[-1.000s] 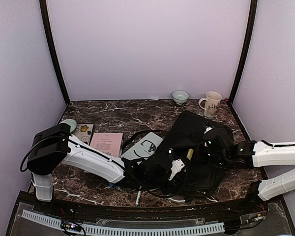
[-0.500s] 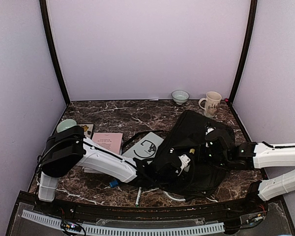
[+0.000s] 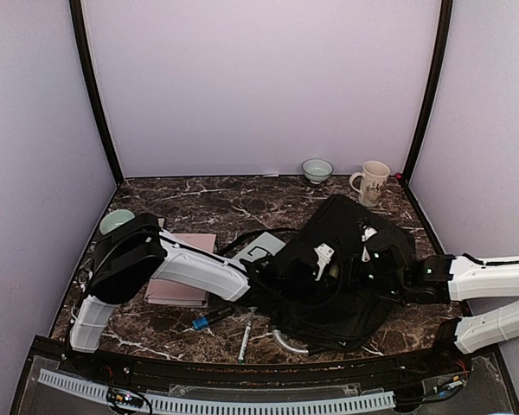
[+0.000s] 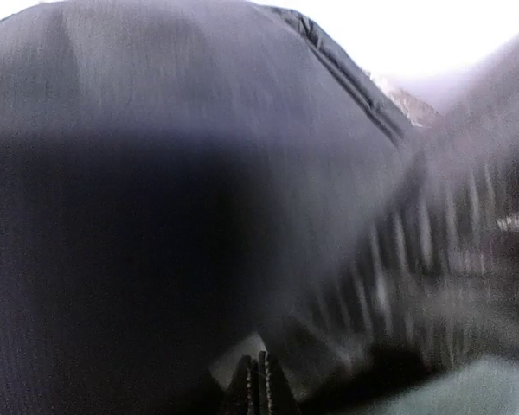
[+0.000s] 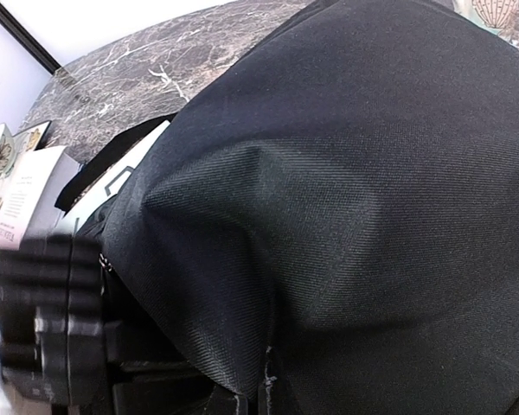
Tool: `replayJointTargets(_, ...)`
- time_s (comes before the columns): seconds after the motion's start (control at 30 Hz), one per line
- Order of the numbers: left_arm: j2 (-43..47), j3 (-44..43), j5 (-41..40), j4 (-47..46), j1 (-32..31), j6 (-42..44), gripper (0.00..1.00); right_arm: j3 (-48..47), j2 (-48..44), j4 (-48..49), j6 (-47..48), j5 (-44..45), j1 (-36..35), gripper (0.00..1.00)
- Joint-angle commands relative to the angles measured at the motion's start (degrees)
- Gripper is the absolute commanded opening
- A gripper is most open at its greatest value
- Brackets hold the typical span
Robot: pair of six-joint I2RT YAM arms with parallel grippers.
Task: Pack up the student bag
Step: Adjust the pen in the upper front pocket of the bag.
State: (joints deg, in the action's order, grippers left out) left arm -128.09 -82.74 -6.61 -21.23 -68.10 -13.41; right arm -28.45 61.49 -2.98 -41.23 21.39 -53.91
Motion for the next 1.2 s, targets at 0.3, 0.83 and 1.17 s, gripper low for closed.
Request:
replayJointTargets(0.3,3.5,0.2,1.9,-1.0,1.6,0.5,0.09,0.7,-3.0,2.3,-2.7,3.3,-1.5,0.00)
replayJointTargets(0.83,25.7,16.5,-11.9,20.8,-4.3,1.6,0.48,0.7,-2.1,-1.7,-3.6,9.9,-1.4,0.00)
replayJointTargets(1.17,43.5,30.3,-20.9,35.2,-4.8,-4.6,0.68,1.9,-2.9,-2.2,-3.2,10.6,-1.3,0.01)
